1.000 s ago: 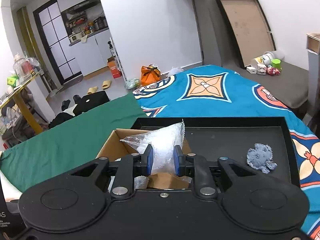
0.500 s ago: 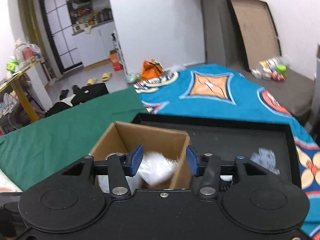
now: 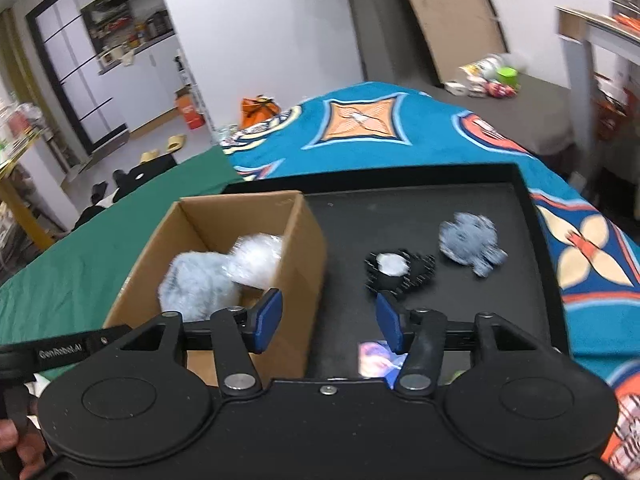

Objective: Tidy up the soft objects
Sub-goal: 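Carry the stuffing bag with the right gripper into the box and release, then move the right tool to the white cloth and grasp it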

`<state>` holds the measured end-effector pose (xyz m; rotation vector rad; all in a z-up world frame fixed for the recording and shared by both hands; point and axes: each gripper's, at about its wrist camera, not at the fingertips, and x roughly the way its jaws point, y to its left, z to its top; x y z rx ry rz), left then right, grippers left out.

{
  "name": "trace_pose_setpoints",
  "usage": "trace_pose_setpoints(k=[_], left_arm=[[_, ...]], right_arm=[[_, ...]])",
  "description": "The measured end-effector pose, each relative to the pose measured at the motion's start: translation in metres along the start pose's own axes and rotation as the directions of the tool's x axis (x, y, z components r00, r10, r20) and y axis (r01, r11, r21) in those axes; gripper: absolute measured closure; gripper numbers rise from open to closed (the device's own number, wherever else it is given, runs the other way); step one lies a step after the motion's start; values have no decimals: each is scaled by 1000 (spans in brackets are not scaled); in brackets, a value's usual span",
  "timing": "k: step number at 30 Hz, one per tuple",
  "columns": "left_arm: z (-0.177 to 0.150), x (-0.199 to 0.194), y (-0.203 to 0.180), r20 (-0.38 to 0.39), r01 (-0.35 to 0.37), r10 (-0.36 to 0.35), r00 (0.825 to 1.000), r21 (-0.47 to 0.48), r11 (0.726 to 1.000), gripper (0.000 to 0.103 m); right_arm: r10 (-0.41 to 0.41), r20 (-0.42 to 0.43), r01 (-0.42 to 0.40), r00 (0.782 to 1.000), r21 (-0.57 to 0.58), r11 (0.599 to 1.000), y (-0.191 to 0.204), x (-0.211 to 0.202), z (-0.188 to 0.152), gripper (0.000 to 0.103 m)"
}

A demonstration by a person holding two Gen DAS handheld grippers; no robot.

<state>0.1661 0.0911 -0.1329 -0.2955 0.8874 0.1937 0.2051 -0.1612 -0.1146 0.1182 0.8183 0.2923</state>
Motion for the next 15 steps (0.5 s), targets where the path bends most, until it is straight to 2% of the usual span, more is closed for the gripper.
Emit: trace_pose_setpoints(k=[1,4,15], left_arm=[[-1,-1,-3,3,-8,8,1000,11,1000,58],[0,-3,-9,5,-19,19,1000,36,999,51],[-4,-11,-35,-5,-52,52,999,106,993,42]], right_arm=[[-9,0,9,1000,11,1000,-4,-2,-2,50],[-30,-1,30,1000,35,999,-15,-9,-9,49],[-115,51,109,992,121,987,-54,-26,-22,48]])
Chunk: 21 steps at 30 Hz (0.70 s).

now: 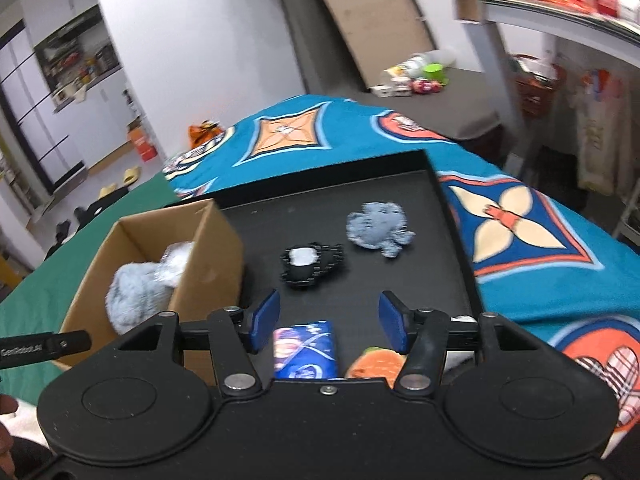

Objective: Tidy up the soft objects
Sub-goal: 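Move the right tool to the white cloth and grasp it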

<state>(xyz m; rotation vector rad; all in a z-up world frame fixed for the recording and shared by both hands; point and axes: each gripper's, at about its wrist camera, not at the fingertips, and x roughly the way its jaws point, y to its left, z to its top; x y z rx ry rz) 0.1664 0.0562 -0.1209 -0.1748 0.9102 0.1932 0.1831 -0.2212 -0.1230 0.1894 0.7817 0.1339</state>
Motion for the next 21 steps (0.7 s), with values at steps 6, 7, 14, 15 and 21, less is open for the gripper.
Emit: trace_pose_setpoints(k=[6,7,14,15,21], left_arm=[[-1,0,-7,-6,-30,30,1000,16,999,41],[0,0,-7,-6,-34,34,999,18,999,41],[1,1,-15,-11,-69,70,997,44,997,40],[2,1,-17,-10,-73,74,997,47,996,40],[4,5,-22,-18,-96,97,995,64,993,39]], right_arm=[[-31,11,31,999,62,998,-23,-1,-9,48],[-33,9,33,999,73,997,-25,0,-10,48],[-85,-14,86,996,144,986,-42,6,-19,48],[-90,-19,92,996,158,983,-45,7,-19,48],[-125,-79,140,989,222,965,-59,21,-21,48]])
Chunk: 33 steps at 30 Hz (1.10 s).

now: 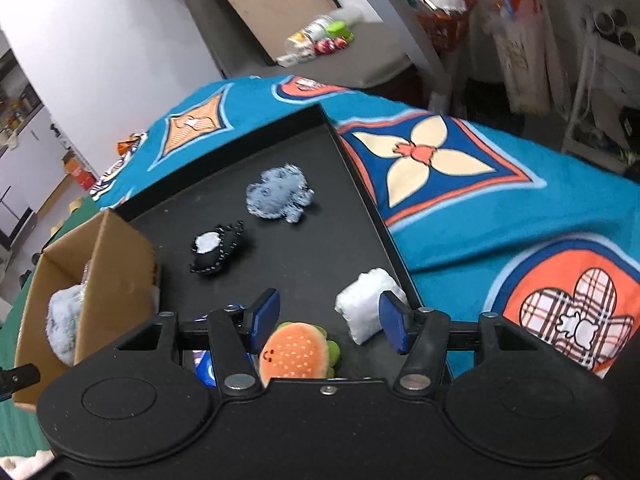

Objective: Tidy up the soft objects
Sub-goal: 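Move the right tool to the white cloth and grasp it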

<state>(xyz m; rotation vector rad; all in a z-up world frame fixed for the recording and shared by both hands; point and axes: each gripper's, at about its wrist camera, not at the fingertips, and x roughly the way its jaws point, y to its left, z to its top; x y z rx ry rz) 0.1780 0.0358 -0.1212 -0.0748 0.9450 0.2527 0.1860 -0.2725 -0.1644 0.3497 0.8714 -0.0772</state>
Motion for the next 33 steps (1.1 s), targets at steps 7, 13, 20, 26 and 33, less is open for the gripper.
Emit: trace_pose_setpoints(k=[7,13,20,26,33], left_arm=[[2,4,-5,-6,-23,23,1000,17,1000,37],[6,11,-9,-16,-41,42,999,35,999,37],[9,19,-11,-26,-55,57,998,44,998,37],[9,22,-12,-35,-60,62,998,42,997,37],[10,19,-10,-29,-51,52,998,30,998,37]], right_arm=[[-11,-51,14,999,72,997,-9,15,0,48],[-18,-81,28,997,125,992,-16,29,1,48],[-4,-102,27,995,221,975,-30,45,3,50],[28,-111,0,993,248,969,-33,50,1,65],[52,-57,-40,997,203,978,-26,38,3,66]])
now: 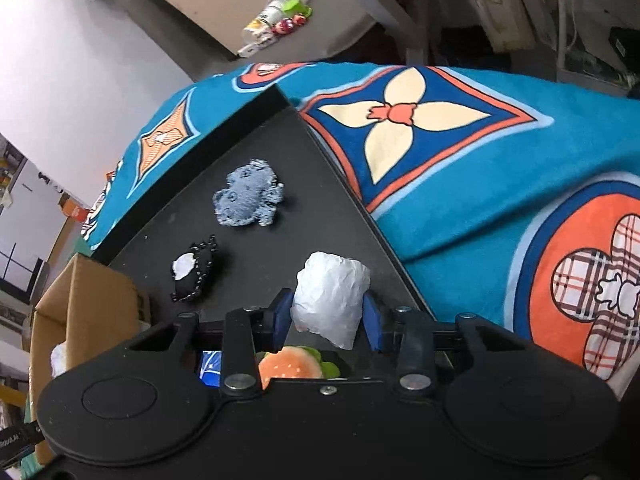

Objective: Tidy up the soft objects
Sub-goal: 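Move the right tool to the white cloth and grasp it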

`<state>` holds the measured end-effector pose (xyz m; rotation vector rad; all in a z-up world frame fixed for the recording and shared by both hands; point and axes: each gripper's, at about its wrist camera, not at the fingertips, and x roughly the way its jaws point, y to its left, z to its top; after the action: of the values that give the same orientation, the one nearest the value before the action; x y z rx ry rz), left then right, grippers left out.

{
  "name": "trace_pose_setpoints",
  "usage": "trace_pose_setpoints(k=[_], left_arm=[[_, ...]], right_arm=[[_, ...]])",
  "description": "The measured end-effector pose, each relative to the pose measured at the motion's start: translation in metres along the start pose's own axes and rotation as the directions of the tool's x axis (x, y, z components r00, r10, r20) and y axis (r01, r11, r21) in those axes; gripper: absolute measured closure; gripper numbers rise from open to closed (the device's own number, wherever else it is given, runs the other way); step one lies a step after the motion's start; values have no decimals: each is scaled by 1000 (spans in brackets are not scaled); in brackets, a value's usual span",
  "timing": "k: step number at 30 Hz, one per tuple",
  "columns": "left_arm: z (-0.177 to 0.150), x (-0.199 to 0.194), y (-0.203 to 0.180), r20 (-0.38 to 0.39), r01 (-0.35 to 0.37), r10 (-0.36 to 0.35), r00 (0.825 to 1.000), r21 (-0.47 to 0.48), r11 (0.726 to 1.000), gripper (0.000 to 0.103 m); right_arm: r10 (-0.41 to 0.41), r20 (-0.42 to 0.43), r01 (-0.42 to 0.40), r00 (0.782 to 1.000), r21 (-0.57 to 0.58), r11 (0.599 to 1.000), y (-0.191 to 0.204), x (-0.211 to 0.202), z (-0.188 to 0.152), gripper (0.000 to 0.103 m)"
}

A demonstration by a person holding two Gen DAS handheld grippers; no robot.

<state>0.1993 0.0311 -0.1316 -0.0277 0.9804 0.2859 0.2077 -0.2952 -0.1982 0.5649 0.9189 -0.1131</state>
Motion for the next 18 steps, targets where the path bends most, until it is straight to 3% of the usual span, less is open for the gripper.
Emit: trace_pose_setpoints(k=[5,18], left_arm=[[-2,-7,2,10,10,-9,1000,-9,1000,37],[-5,-21,12,43,56,-54,998,-35,998,37]], right_arm=[[28,0,-28,1000,-10,1000,4,-10,3,66],[34,127,-22,991,-99,995,21,-44,18,66]])
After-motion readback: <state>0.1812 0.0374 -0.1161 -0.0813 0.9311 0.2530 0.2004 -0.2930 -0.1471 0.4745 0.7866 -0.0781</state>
